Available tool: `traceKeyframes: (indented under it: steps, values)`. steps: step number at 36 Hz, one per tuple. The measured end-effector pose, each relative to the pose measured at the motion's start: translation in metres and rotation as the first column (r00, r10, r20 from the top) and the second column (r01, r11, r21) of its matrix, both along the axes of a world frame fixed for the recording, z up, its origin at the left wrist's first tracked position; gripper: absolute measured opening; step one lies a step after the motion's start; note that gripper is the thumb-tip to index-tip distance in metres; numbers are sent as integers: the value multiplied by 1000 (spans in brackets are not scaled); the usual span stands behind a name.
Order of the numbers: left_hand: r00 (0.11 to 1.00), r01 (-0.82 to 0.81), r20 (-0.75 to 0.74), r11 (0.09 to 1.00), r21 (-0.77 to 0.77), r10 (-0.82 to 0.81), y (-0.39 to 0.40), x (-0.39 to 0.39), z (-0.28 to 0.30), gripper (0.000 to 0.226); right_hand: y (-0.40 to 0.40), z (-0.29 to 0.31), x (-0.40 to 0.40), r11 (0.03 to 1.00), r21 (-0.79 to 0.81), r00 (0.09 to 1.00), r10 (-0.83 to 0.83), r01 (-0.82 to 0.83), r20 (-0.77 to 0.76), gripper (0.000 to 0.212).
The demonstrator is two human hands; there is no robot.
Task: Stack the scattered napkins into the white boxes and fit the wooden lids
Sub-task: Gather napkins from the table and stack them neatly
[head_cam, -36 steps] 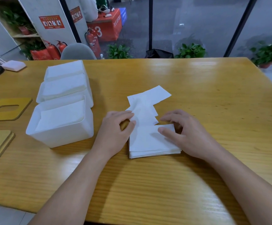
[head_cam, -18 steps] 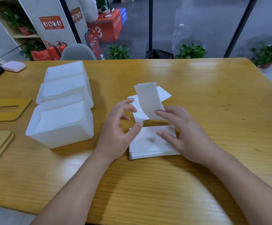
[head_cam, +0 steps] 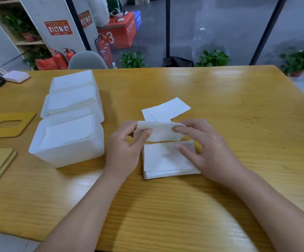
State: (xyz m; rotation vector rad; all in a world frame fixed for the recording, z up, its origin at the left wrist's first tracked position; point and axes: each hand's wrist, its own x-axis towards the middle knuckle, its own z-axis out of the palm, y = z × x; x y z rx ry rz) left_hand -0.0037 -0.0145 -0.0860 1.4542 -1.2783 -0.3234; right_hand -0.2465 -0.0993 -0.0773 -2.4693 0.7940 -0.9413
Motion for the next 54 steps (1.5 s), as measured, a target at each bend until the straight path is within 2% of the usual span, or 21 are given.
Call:
traceKeyframes:
  steps: [4, 7, 10, 13, 16, 20, 24, 26, 30, 32, 35, 38, 43, 46, 50, 54]
  values:
    - [971, 95, -219, 995, -11, -95, 3, -1, 9, 8, 1, 9, -1, 997, 55, 977, -62, 51, 206, 29]
    - [942, 166, -296, 986, 3, -158, 8, -4, 15, 12, 2, 14, -1, 990, 137, 943, -82, 39, 323, 19]
    - [906, 269, -353, 961, 57, -233, 7, -2, 17, 36, 3, 16, -2, 953, 302, 908, -110, -19, 405, 15]
    - [906, 325, -334, 932, 159, -259, 4, 5, 12, 57, -2, 12, -6, 905, 424, 934, -125, -30, 333, 17]
    - [948, 300, -194, 914, 273, -254, 6, 6, 11, 58, -8, 7, -10, 876, 482, 978, -97, -3, 183, 16]
    - [956, 245, 50, 884, 399, -288, 11, 4, 9, 46, -10, 0, -11, 881, 470, 998, -18, 47, -65, 16]
    - [948, 146, 207, 910, 387, -240, 10, 5, 7, 21, -9, -1, -11, 913, 401, 990, -30, 82, -134, 19]
    - [959, 108, 213, 939, 327, -185, 8, 7, 6, 13, -10, 0, -11, 924, 371, 992, -57, 96, -116, 23]
    - [964, 62, 234, 964, 258, -124, 3, 9, 6, 13, -12, -2, -11, 932, 348, 993, -74, 101, -90, 27]
    - [952, 66, 267, 954, 293, -148, -1, 11, 4, 23, -11, -4, -9, 927, 365, 995, -59, 86, -86, 25]
    - [912, 85, 332, 903, 421, -240, -6, 11, 1, 50, -10, -7, -7, 939, 337, 991, -26, 68, -128, 25]
    - [862, 61, 408, 859, 508, -302, -7, 8, 1, 59, -7, -7, -4, 948, 311, 985, -9, 63, -173, 33]
    - [857, 79, 425, 889, 452, -293, -5, 10, 0, 46, -7, -6, -4, 952, 293, 986, -39, 86, -164, 41]
    - [887, 84, 392, 919, 385, -245, -1, 10, 5, 53, -11, -8, -6, 966, 239, 982, -54, 97, -182, 48]
    - [922, 44, 344, 929, 368, -180, 0, 10, 6, 48, -17, -15, -8, 972, 196, 962, -76, 131, -262, 64]
    - [899, 12, 400, 923, 385, -179, -4, 14, -1, 42, -19, -17, -9, 972, 190, 931, -62, 138, -360, 69]
